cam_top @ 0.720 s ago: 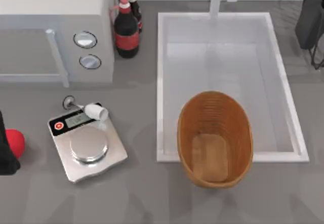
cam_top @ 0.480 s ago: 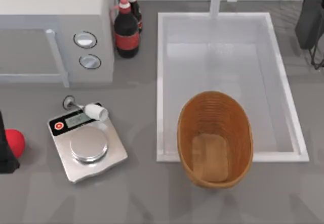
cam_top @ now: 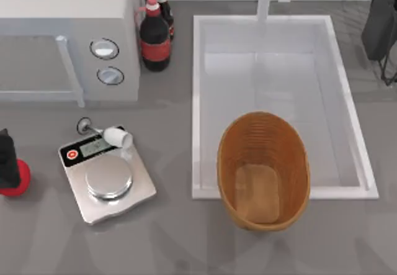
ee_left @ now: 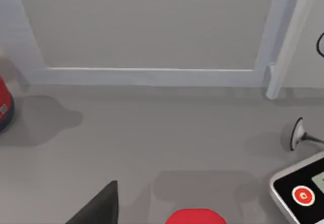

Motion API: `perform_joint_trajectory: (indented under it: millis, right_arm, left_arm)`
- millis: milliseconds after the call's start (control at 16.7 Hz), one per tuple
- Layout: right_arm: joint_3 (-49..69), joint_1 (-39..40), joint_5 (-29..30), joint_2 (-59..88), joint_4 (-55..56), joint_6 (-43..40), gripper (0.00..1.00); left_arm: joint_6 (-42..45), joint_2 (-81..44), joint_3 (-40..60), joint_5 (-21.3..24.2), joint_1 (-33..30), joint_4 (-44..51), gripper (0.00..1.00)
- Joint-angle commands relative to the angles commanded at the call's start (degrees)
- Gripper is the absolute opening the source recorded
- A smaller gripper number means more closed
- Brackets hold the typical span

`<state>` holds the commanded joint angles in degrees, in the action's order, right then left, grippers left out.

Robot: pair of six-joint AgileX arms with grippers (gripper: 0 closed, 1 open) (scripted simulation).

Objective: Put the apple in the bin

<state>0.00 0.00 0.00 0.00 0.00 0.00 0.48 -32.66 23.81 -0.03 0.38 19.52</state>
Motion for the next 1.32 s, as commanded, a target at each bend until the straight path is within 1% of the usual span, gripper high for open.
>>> perform_joint_trajectory:
  millis: [420,660,840,960,1320]
  right_arm:
    - [0.0,0.0,0.0,0.0,0.0,0.0,1.00]
    - [0.0,0.0,0.0,0.0,0.0,0.0,1.00]
    - [0.0,0.0,0.0,0.0,0.0,0.0,1.00]
    - [0.0,0.0,0.0,0.0,0.0,0.0,1.00]
    - [0.0,0.0,0.0,0.0,0.0,0.0,1.00]
  left_arm:
    - [0.2,-41.1,23.5,0.1,0.6,22.0,1.00]
    - [0.3,-57.0,35.0,-0.2,0.9,31.2,1.00]
    - [0.4,-64.8,41.1,-0.4,1.1,35.4,1.00]
    - [0.4,-67.5,43.2,-0.5,1.2,36.8,1.00]
    - [0.3,-67.9,43.3,-0.5,0.8,36.8,1.00]
